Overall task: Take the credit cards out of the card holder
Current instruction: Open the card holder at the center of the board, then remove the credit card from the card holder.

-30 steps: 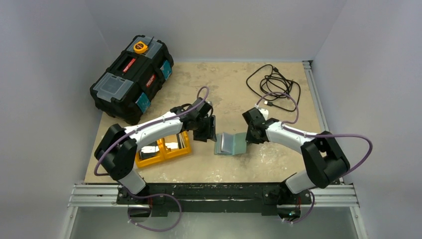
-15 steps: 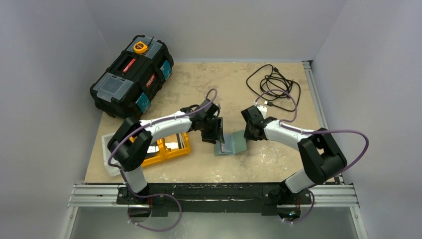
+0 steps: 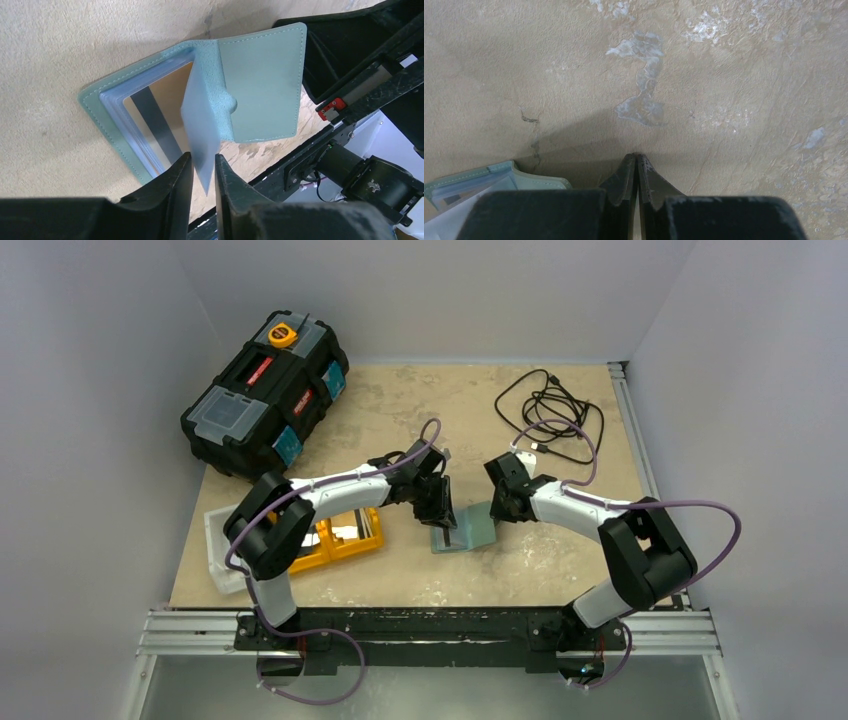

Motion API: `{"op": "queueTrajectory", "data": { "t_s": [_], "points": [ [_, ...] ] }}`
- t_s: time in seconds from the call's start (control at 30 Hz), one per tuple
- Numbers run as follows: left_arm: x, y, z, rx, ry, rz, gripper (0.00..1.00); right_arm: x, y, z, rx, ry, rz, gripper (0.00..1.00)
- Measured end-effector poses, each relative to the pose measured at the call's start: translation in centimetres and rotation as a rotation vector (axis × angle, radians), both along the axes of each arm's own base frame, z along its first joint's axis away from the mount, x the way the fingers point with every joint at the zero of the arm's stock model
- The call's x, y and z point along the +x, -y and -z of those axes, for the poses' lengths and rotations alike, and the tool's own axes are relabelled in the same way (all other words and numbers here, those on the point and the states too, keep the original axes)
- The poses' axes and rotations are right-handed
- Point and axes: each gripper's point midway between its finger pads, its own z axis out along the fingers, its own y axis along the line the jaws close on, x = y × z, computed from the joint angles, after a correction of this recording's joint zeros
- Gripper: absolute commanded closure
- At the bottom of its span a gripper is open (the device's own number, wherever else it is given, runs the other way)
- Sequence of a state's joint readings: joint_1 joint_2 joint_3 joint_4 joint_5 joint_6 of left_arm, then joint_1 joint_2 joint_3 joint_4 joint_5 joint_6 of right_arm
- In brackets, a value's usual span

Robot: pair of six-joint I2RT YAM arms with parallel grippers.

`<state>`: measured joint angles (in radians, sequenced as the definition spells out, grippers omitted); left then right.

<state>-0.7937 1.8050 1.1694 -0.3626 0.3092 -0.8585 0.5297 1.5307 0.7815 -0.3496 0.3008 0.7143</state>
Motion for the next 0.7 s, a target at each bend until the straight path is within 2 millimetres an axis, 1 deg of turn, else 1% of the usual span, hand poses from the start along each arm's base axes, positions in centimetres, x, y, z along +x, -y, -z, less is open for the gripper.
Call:
{"op": "queueTrajectory", "data": {
  "t_s": [0.17, 0.27, 0.33, 0.5, 0.57, 0.63, 0.67, 0.7],
  "points": [
    [0.0, 0.0, 0.0, 0.000, 0.000, -0.006, 1.00, 0.0, -0.1, 0.0, 0.000, 0.000, -0.009, 1.00],
    [0.0, -0.5, 0.2, 0.022, 0.003, -0.016, 1.00, -0.2, -0.5, -0.1, -0.003, 0.002, -0.028, 1.00],
    [-0.4, -1.3, 0.2, 0.043, 0.005, -0.026, 1.00, -0.5, -1.2, -0.1, -0.001, 0.003, -0.052, 1.00],
    [-1.3, -3.2, -0.6, 0.087, 0.018, -0.041, 1.00, -2.1, -4.3, -0.1, 0.029, -0.007, -0.151, 0.99],
    [-1.6, -4.0, -1.0, 0.102, 0.025, -0.047, 1.00, -2.7, -5.2, -0.1, 0.048, -0.016, -0.177, 0.81],
    [-1.8, -4.4, -1.3, 0.113, 0.031, -0.049, 1.00, -2.9, -5.7, -0.1, 0.065, -0.021, -0.183, 0.61],
    [-1.9, -4.6, -1.4, 0.116, 0.033, -0.048, 1.00, -2.9, -5.9, -0.2, 0.075, -0.021, -0.188, 0.54],
    [-1.9, -4.6, -1.4, 0.119, 0.032, -0.047, 1.00, -2.9, -6.0, -0.3, 0.083, -0.020, -0.188, 0.49]
  ]
}}
